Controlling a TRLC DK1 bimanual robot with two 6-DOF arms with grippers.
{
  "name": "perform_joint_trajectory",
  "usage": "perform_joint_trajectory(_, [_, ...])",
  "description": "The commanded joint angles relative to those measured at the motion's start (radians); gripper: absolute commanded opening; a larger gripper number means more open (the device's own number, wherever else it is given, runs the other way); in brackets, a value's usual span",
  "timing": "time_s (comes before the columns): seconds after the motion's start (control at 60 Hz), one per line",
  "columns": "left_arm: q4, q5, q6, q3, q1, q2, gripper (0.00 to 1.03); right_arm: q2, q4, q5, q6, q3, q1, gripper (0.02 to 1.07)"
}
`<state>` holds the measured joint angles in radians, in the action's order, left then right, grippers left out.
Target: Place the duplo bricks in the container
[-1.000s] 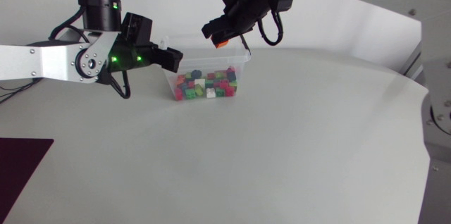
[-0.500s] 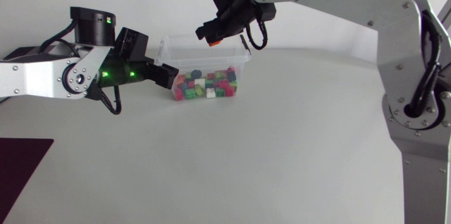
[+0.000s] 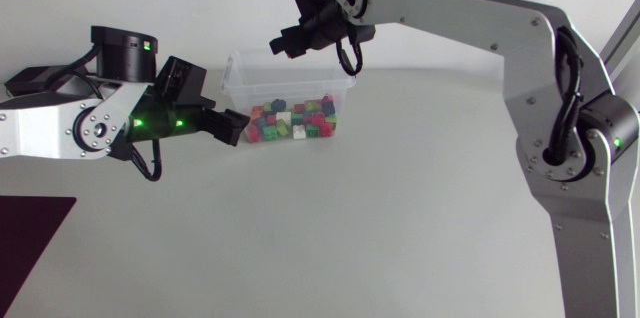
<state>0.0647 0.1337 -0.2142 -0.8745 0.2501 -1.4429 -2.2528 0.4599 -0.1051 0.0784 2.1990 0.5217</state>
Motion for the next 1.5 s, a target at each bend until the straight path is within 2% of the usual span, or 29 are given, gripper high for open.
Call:
perform_joint_trajectory(0.0, [-0.005,0.01,-0.017,0.029,-0.011,0.029,0.99,-0.011,-0.044,0.005,-0.017,-0.051,0.001,0.38])
perform_joint_trajectory(0.3, [-0.025,0.023,-0.021,0.068,-0.025,0.084,0.99,-0.082,-0.161,0.022,-0.005,-0.051,-0.015,0.4])
perform_joint_trajectory(0.333, [-0.028,0.024,-0.021,0.072,-0.028,0.091,0.99,-0.088,-0.171,0.033,0.0,-0.053,-0.015,0.48])
perform_joint_trajectory(0.433, [-0.039,0.026,-0.021,0.08,-0.029,0.113,0.99,-0.09,-0.181,0.047,-0.002,-0.058,-0.012,0.97])
perform_joint_trajectory(0.467, [-0.042,0.029,-0.021,0.081,-0.031,0.119,0.99,-0.083,-0.185,0.053,-0.002,-0.065,-0.012,1.03])
perform_joint_trajectory(0.75, [-0.039,0.041,-0.014,0.129,-0.063,0.205,0.99,0.122,-0.32,0.111,0.006,-0.315,-0.02,1.03])
perform_joint_trajectory(1.083, [-0.019,0.043,-0.007,0.212,-0.098,0.346,0.99,0.461,-0.451,0.173,0.043,-0.691,-0.123,1.03])
perform_joint_trajectory(1.483, [-0.019,0.04,0.01,0.299,-0.158,0.506,0.99,0.789,-0.584,0.217,0.084,-1.059,-0.223,1.03])
